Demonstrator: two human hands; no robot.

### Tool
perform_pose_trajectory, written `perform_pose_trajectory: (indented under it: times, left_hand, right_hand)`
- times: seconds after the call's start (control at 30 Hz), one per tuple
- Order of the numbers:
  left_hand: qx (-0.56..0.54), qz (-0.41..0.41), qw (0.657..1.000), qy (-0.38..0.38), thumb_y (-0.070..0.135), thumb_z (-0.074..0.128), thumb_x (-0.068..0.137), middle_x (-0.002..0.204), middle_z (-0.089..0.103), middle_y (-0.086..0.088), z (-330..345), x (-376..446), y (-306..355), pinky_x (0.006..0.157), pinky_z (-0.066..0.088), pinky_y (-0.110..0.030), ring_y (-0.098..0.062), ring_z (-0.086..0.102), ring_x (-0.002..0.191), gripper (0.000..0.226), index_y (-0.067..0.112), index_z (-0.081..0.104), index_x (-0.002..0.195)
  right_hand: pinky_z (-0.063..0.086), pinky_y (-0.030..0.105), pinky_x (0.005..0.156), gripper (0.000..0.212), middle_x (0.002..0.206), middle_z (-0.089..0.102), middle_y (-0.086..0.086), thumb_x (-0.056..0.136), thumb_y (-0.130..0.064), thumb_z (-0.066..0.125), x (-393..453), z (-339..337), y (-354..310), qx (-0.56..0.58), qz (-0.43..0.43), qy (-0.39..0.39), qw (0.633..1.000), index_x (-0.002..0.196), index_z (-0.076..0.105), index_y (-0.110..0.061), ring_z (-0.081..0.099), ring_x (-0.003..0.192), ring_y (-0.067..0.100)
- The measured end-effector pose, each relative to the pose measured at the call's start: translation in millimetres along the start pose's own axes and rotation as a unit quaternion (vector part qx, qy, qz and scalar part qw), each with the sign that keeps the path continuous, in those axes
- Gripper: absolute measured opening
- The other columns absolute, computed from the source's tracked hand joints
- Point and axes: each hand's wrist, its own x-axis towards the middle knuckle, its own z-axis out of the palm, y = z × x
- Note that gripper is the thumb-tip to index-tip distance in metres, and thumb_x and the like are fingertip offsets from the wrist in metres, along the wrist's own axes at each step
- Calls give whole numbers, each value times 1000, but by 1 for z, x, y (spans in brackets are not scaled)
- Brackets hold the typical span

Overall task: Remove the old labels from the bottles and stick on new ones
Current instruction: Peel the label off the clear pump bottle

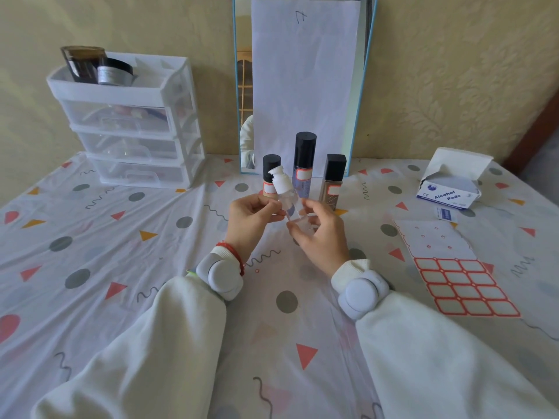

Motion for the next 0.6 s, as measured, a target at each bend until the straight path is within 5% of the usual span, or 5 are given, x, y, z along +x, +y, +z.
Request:
perform_pose_trajectory:
  times: [0.27,0.6]
  left_hand:
    - [1,1,1000,1,-8,58,87,74,68,-12,0,1,-2,69,57,-23,-10,67,63,11,-15,66,86]
    - [-10,0,1000,0,-8,58,86,69,68,-12,0,2,-3,67,55,-21,-11,67,62,11,-16,65,84]
  right_hand:
    - [38,-4,72,49,117,61,7,81,-15,75,0,0,2,5,14,-10,1000,126,58,-7,55,94,12]
    - [40,1,77,45,110,61,12,83,-9,71,2,0,0,8,5,-20,1000,125,58,2,57,94,16]
